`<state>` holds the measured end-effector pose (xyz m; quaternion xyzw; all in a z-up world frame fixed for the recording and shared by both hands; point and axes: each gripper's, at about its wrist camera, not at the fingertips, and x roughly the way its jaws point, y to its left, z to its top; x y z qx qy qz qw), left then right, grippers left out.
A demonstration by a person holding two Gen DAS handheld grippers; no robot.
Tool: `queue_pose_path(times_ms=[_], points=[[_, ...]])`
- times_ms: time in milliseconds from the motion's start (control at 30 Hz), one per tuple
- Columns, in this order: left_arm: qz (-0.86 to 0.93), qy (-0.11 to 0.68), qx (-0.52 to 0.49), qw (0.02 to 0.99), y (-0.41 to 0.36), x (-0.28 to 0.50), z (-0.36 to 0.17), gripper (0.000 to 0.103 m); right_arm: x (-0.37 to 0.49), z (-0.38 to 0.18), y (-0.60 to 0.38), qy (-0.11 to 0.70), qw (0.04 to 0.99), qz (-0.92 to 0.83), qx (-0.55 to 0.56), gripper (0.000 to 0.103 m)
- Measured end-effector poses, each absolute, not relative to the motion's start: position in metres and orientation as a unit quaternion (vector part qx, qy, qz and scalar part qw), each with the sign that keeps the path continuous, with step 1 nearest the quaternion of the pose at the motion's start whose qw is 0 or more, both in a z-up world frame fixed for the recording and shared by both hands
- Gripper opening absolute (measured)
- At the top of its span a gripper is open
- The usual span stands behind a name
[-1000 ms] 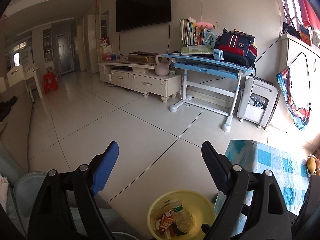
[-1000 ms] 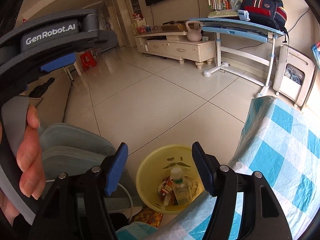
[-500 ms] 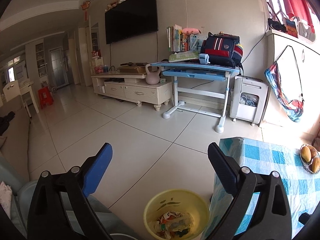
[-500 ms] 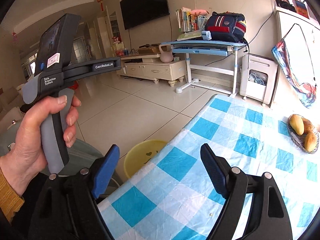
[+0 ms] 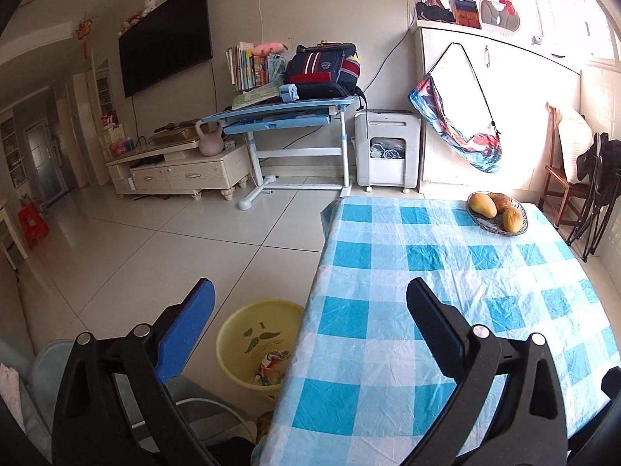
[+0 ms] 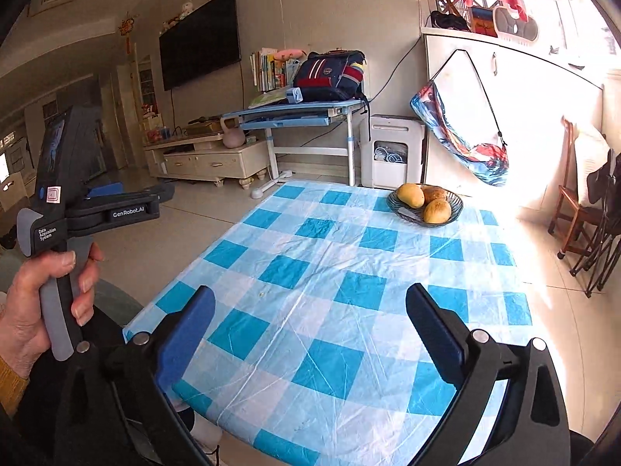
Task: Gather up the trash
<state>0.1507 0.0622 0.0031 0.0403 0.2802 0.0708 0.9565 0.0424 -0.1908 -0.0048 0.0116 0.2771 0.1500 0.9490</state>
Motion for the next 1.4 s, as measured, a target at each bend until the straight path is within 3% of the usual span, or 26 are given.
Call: queue_pose_path(times_ms=[300,967,1400], points=[[0.017,0.283,0.058,0.957,0.013,0.080,0.017,0.096,-0.012,0.006,-0.212,0.255,0.962,0.096,0.016,0.095],[0.013,0.199,0.054,0.978,0.011,-0.065,0.091,0.096,-0.130,0.049,-0.200,0.195,0.979,0.056,0.007,0.095],[0.013,0.184,0.030,0.982,0.010,-0.081,0.098,0.096,-0.144,0.048,-0.195,0.171,0.985,0.033,-0.014,0.095]])
